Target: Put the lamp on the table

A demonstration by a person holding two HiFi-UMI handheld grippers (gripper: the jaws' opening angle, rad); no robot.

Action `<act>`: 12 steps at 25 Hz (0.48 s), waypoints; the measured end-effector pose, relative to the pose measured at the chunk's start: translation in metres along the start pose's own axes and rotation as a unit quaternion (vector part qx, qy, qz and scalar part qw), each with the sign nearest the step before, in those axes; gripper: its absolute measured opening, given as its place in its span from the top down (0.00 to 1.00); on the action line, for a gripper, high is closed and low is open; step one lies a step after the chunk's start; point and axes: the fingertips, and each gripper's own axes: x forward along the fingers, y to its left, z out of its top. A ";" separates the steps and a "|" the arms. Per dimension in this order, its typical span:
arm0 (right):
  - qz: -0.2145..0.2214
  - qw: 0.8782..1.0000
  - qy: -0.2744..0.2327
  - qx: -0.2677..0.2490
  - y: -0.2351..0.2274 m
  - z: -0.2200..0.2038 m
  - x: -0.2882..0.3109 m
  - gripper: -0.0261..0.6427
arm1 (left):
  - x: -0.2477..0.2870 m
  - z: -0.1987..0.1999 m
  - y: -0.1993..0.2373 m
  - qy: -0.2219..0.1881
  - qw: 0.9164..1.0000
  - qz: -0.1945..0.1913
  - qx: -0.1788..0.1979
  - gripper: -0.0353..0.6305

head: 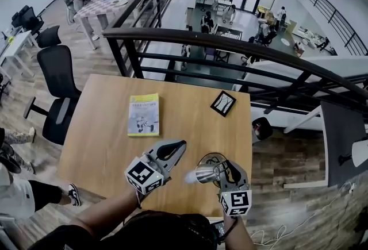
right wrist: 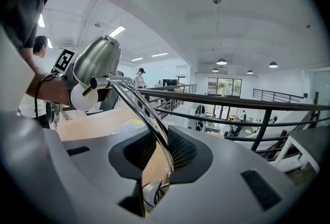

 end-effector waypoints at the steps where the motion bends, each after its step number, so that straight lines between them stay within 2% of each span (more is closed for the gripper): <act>1: -0.002 1.000 0.001 -0.001 0.000 0.000 -0.002 0.85 | -0.002 0.002 -0.002 -0.001 1.000 -0.001 0.001 0.94; 12: -0.043 0.998 0.005 -0.034 0.004 0.005 -0.011 0.85 | -0.042 0.022 -0.022 -0.014 1.000 0.003 0.012 0.94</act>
